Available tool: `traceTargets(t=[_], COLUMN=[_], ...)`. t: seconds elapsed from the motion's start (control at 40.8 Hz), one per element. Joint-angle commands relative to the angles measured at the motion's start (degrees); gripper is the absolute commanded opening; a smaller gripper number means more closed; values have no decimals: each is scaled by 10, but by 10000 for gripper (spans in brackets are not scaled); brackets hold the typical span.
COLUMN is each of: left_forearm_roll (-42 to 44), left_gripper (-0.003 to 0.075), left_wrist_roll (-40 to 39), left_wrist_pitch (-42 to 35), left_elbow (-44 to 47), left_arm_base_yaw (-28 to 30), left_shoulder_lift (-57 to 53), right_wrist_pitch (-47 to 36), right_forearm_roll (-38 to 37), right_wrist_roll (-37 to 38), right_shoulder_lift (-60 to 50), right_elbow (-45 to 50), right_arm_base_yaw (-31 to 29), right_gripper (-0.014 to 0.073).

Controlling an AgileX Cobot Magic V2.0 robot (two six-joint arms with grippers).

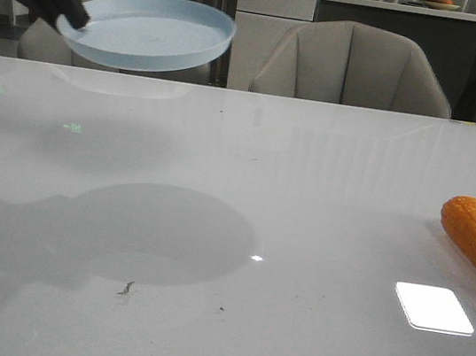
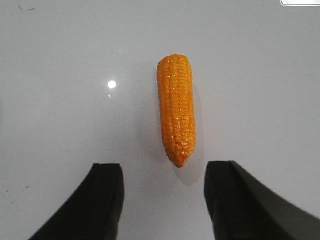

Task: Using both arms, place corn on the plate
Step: 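Carry the plate toward the table center and lower it with the left gripper, then open the left gripper and withdraw it upward from the plate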

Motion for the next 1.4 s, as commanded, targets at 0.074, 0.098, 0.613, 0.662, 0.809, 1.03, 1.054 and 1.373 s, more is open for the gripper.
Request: traceTargets(t=[0.074, 0.098, 0.613, 0.662, 0.809, 1.03, 1.054, 1.373], left_forearm_roll=[-40, -40, 9, 16, 30, 67, 67, 69], left_gripper=[90, 90, 90, 90, 90, 155, 181, 385], left_wrist_roll=[1, 1, 1, 1, 1, 1, 1, 1], left_wrist_pitch=[-21, -24, -9, -12, -14, -7, -6, 9], left_elbow=[-21, -21, -21, -21, -20, -20, -20, -68], left_arm_base_yaw=[-71, -79, -199, -200, -200, -200, -200, -196], left_shoulder_lift=[-30, -29, 86, 95, 115, 124, 124, 124], right_wrist_pitch=[-38, -38, -38, -38, -38, -40, -40, -42], right_forearm_roll=[0, 0, 0, 0, 0, 0, 0, 0], right_wrist_roll=[-4, -4, -4, -4, -4, -4, -4, -4], right_shoulder_lift=[-6, -6, -6, -6, -6, -6, -6, -6], right_elbow=[-18, -18, -18, -18, -18, -18, -18, -18], right_arm_base_yaw=[-1, -1, -1, -1, -1, -1, -1, -1], right_gripper=[474, 474, 474, 474, 474, 474, 474, 474])
